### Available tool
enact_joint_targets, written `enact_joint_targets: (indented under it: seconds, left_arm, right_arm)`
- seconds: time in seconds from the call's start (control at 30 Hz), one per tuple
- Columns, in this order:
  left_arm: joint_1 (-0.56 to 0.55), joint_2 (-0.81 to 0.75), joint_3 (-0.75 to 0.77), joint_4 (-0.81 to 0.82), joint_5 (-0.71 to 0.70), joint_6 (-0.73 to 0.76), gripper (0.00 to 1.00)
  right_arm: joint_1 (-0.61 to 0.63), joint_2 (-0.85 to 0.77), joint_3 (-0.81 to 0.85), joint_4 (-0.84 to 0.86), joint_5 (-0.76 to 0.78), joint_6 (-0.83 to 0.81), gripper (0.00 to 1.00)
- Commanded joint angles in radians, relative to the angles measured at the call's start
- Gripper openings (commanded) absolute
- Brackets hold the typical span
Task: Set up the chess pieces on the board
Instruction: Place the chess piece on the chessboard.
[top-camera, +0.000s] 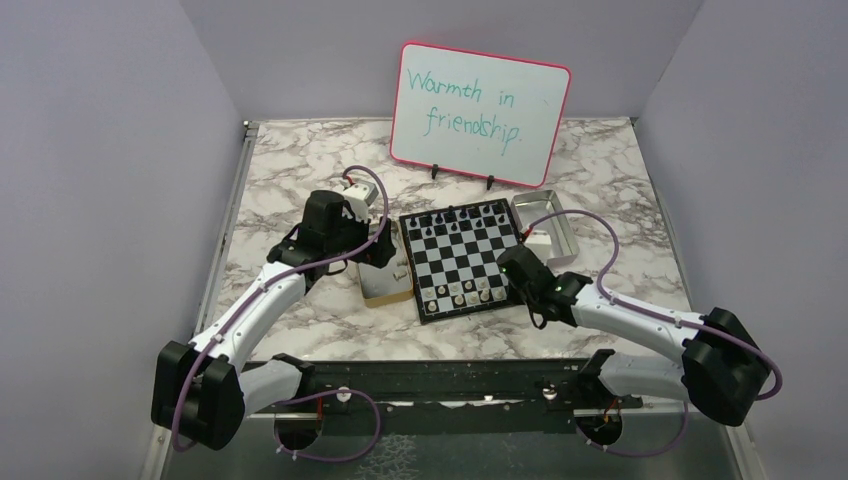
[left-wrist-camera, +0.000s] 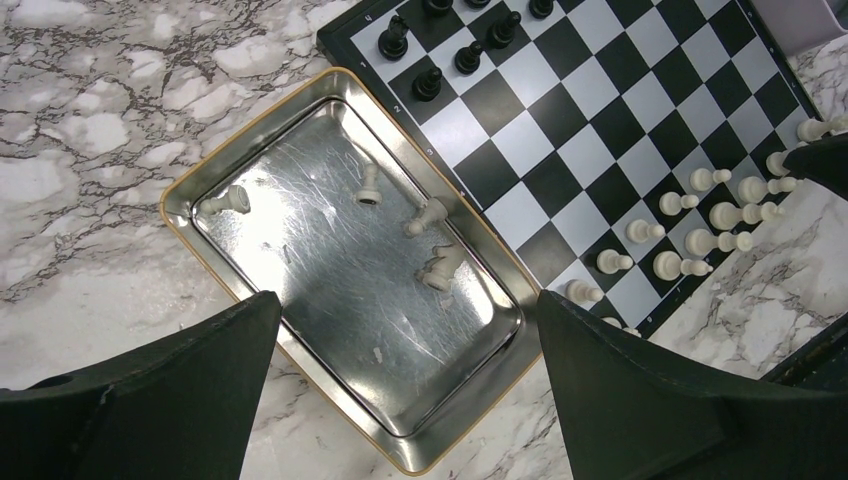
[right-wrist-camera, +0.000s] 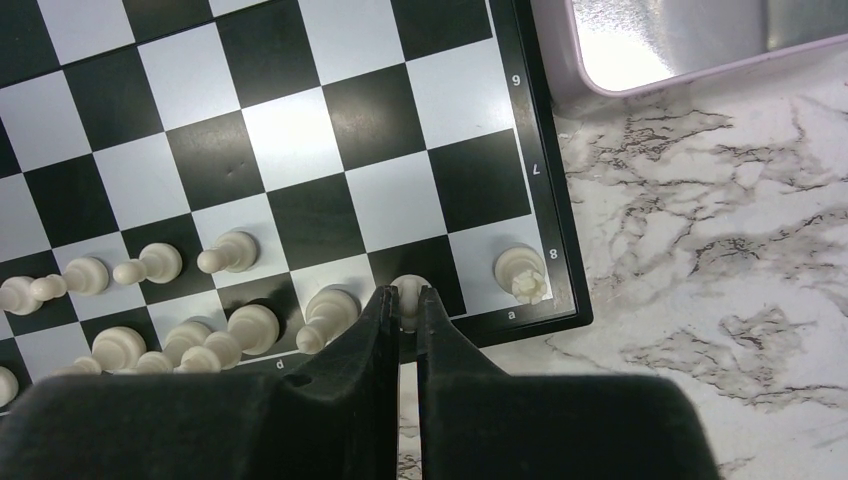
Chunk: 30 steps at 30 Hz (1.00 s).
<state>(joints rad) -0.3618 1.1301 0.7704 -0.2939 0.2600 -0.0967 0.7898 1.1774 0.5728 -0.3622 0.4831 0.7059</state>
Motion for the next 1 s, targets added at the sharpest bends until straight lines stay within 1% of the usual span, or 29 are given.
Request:
enact_joint_targets:
  seconds: [0.0, 0.17, 0.5, 0.8, 0.9, 0.97]
  left_arm:
    - [0.004, -0.018, -0.007, 0.018, -0.019, 0.014, 0.99]
    - [0.004, -0.018, -0.008, 0.018, -0.016, 0.015, 0.99]
    - [0.004, -0.018, -0.008, 0.021, -0.001, 0.018, 0.99]
    - [0.004, -0.014, -0.010, 0.022, 0.008, 0.020, 0.99]
    - [0.004, -0.006, -0.004, 0.022, 0.005, 0.024, 0.94]
    - [0.004, 0.011, 0.015, 0.014, -0.001, 0.027, 0.88]
  right_arm:
    - [-0.004, 0.021, 0.000, 0.005, 0.034, 0.000, 0.12]
    - [-0.004, 0.019, 0.007, -0.018, 0.034, -0.004, 0.19]
    - [-0.004, 0.017, 0.038, -0.045, 0.035, -0.008, 0.21]
    - [-0.004, -0.018, 0.100, -0.094, 0.014, -0.005, 0.30]
    - [-0.004, -0.048, 0.138, -0.133, 0.015, -0.011, 0.33]
    - [-0.004, -0.073, 0.176, -0.161, 0.016, -0.018, 0.35]
